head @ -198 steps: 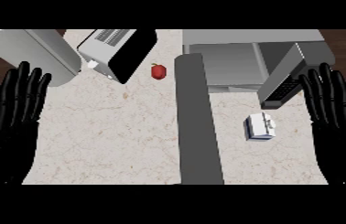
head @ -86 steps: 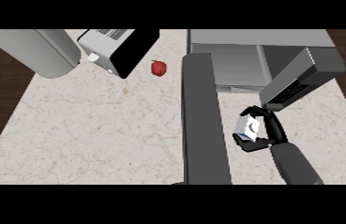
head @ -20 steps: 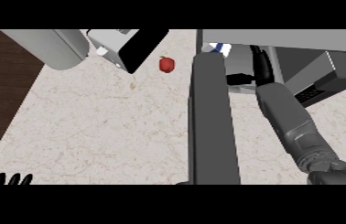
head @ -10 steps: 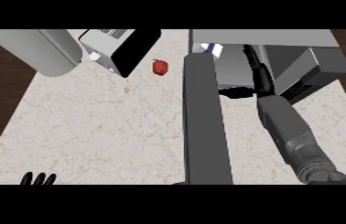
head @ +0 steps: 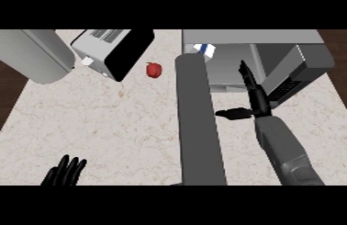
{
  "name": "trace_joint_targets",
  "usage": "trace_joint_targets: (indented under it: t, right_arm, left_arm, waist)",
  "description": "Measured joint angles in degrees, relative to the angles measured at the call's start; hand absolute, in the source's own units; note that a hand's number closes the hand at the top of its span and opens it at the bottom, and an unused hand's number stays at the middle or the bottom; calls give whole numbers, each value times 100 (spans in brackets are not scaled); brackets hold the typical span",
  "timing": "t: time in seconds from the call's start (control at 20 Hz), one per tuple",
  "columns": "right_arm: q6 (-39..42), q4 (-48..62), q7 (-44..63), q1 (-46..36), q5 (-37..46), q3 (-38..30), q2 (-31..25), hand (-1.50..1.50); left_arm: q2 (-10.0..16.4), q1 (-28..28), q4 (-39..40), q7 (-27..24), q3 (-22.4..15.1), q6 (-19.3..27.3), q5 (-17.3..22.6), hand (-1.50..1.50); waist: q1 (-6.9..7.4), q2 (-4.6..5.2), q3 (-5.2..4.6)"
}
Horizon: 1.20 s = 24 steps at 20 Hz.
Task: Pick up the milk, place it into the microwave and close the microwave
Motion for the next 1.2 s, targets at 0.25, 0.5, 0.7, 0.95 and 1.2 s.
trace_joint_targets:
  t: [0.25,0.5,0.7,0.95,1.2]
  right_arm:
    - [499,-578,-75,733,-113,178,55,-150]
    - [932,-1388,-155,1592,-269,340,65,-150]
    - [1219,-2402,-35,2413,-390,533,95,-150]
    - [1481,-3754,237,3469,-630,603,24,-150]
    - [1641,-4845,616,4132,-812,584,-115,-150]
  left_arm:
    - [2,-384,225,389,-309,62,-162,150]
    - [-4,-843,470,746,-765,261,-590,150]
    - [-11,-1387,815,1010,-811,394,-727,150]
    - [-14,-2281,1480,1232,-1019,705,-1098,150]
    - [-9,-3229,2514,1476,-1414,773,-1321,150]
  waist:
    - [-122,-34,-6]
    - [-202,-51,-10]
    - [-249,-54,-16]
    - [-249,-32,-16]
    - [-254,1,-14]
